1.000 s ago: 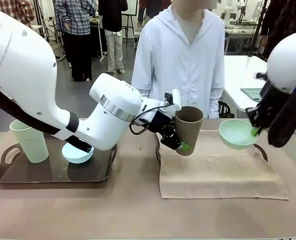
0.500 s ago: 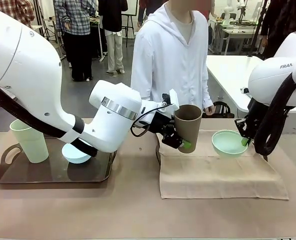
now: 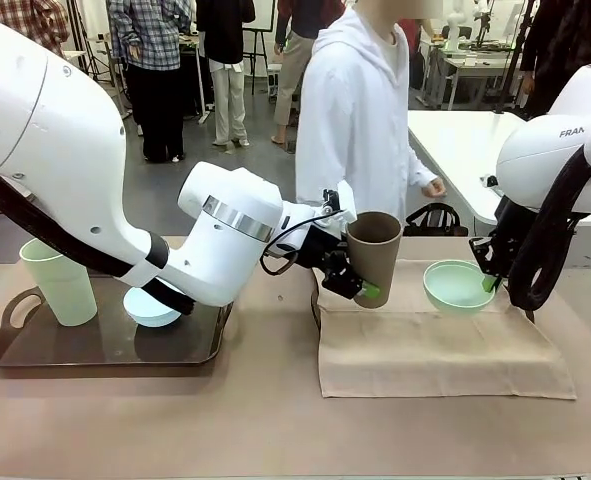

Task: Set up a tray with a mat and arrange the tableware.
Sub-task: Place the Picnic Bowl and Reusable plastic cup back onto the Handle tray in front of the human's position.

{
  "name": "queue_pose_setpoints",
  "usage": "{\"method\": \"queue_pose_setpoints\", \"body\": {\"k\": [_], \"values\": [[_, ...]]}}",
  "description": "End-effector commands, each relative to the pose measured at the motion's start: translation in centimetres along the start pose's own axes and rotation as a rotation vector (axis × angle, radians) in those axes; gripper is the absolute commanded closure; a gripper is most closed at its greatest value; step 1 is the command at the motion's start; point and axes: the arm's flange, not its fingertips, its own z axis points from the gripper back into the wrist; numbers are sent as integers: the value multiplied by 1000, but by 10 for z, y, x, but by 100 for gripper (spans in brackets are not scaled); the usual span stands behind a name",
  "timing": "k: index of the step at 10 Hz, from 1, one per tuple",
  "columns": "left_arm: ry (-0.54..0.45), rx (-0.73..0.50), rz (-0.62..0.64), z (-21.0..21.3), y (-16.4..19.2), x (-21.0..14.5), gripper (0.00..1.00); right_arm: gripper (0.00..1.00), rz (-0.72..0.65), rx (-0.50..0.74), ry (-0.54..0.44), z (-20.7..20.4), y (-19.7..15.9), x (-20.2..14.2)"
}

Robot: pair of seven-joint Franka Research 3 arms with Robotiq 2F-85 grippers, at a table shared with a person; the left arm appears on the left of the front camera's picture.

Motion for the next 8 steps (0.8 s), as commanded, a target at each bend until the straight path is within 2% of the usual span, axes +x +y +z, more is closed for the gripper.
{"method": "queue_pose_setpoints", "body": {"k": [1, 3, 8], "values": [[4, 16, 28, -16, 4, -6, 18, 96, -11, 51, 19, -18, 0, 12], [-9, 18, 11, -27, 7, -5, 18, 96, -25, 55, 36, -34, -4, 17], [51, -11, 18, -51, 10, -7, 18, 96, -56, 50, 56, -58, -10, 23]]}}
